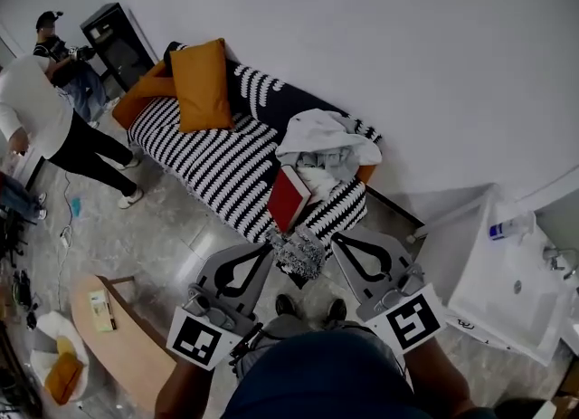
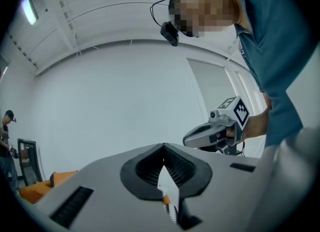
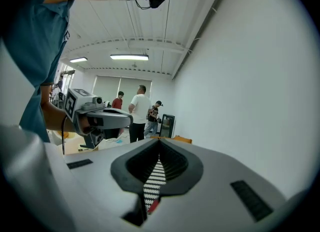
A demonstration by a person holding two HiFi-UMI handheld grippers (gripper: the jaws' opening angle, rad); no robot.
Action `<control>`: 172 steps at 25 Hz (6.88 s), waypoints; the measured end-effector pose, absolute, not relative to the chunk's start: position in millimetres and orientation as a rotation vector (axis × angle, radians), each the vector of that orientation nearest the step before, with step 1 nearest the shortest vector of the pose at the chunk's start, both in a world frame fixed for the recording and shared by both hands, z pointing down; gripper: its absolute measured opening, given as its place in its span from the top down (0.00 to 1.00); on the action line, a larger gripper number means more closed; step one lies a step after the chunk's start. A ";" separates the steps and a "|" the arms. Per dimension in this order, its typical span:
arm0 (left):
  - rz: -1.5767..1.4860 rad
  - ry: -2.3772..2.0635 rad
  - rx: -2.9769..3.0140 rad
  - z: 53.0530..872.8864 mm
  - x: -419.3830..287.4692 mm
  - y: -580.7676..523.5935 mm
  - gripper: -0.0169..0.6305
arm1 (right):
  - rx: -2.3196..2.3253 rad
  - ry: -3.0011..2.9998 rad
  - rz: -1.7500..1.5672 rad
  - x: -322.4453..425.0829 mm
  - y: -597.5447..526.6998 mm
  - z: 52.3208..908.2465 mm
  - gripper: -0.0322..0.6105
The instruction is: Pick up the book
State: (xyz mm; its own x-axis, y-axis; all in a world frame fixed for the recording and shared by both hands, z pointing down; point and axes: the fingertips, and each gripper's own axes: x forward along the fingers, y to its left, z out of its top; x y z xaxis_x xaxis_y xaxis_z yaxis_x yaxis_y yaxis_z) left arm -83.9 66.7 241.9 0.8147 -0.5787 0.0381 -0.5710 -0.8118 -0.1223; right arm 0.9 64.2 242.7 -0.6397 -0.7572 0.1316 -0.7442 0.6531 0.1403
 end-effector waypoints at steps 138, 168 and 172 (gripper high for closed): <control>-0.435 1.245 -3.232 441.9 -97.8 -317.6 0.97 | 0.732 -2.190 1.055 -5.5 -299.0 747.0 0.70; -0.457 1.374 -3.266 479.0 -135.9 -322.4 0.97 | 0.410 -1.907 1.296 -58.6 -245.3 843.8 0.44; -0.459 1.374 -3.271 480.7 -134.6 -324.1 0.97 | 0.436 -1.858 1.298 -55.6 -240.3 853.2 0.53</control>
State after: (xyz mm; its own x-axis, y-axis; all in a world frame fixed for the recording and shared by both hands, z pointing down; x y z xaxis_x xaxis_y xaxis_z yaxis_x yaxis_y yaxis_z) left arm -134.6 -324.1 480.7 0.6874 -0.6152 0.3860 -0.7236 -0.6252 0.2923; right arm -55.6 -240.3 853.2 -0.6125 0.1625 0.7736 -0.6707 0.4112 -0.6174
